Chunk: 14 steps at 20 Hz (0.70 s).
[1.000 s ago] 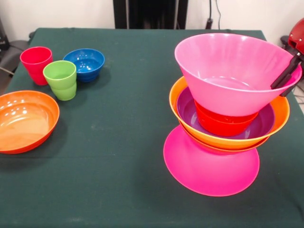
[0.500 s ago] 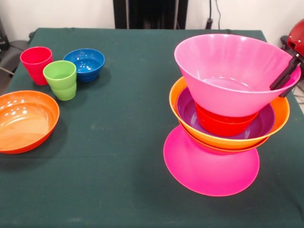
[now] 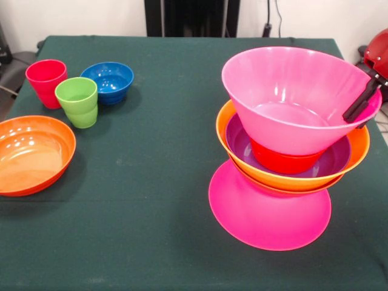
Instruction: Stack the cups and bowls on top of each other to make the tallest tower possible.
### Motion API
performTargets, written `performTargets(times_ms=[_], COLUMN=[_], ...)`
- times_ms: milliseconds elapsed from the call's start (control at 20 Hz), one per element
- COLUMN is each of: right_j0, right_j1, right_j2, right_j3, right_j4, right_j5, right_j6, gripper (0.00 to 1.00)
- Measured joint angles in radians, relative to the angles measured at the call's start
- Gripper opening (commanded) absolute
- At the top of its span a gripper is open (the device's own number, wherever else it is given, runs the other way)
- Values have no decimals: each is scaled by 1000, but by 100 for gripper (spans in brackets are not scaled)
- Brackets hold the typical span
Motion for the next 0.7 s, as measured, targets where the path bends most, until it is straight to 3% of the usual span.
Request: performTargets(times_ms=[700], right_j0=[0], right_j1=[4], right_j2=[0], right_j3=[8], right_j4=[9], right_j5=[0], right_j6=[0], gripper=[0])
